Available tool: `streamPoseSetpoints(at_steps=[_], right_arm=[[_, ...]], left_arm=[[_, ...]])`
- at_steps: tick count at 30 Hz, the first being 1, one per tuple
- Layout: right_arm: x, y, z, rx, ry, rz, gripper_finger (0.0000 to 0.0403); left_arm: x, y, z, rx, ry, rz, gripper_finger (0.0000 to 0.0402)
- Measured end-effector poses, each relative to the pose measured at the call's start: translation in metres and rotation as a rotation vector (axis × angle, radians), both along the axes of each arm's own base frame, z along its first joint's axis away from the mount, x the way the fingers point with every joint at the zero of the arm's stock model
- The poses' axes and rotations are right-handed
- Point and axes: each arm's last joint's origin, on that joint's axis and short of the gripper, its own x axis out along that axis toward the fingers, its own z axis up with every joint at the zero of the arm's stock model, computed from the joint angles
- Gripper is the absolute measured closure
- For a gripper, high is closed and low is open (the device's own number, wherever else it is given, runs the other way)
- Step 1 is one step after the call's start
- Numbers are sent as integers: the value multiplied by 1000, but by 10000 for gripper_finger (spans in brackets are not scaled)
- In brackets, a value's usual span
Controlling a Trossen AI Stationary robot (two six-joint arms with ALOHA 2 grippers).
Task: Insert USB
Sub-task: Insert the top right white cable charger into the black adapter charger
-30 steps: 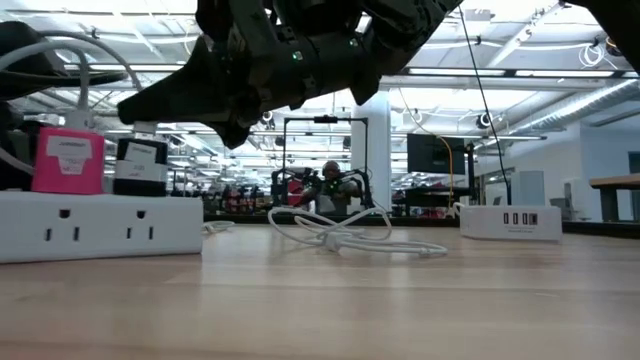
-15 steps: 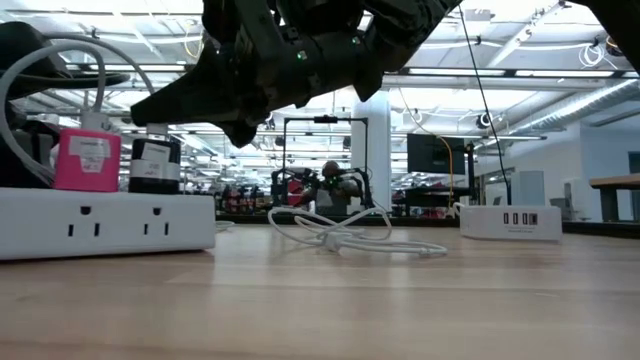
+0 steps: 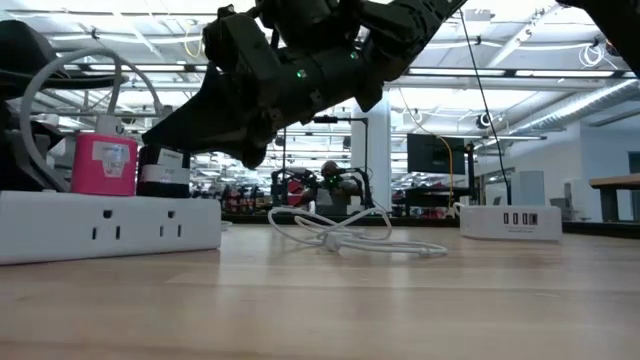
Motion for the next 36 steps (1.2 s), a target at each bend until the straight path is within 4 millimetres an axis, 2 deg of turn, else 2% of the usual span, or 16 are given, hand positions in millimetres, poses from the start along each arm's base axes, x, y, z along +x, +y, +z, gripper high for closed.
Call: streamPoseSetpoints(at_steps=[6, 18, 28, 36], right_arm=[[0, 0, 3, 2, -5, 5, 290], [-8, 0, 33, 7, -26, 40, 273], [-12, 2, 27, -4, 60, 33, 292], [-14, -6, 26, -130, 48, 88, 293]], left_arm=[[0, 0, 0, -1, 2, -1, 401], [0, 0, 0, -12, 17, -6, 401], [0, 0, 0, -10, 18, -7, 401], [0, -1, 0, -7, 16, -21, 401]])
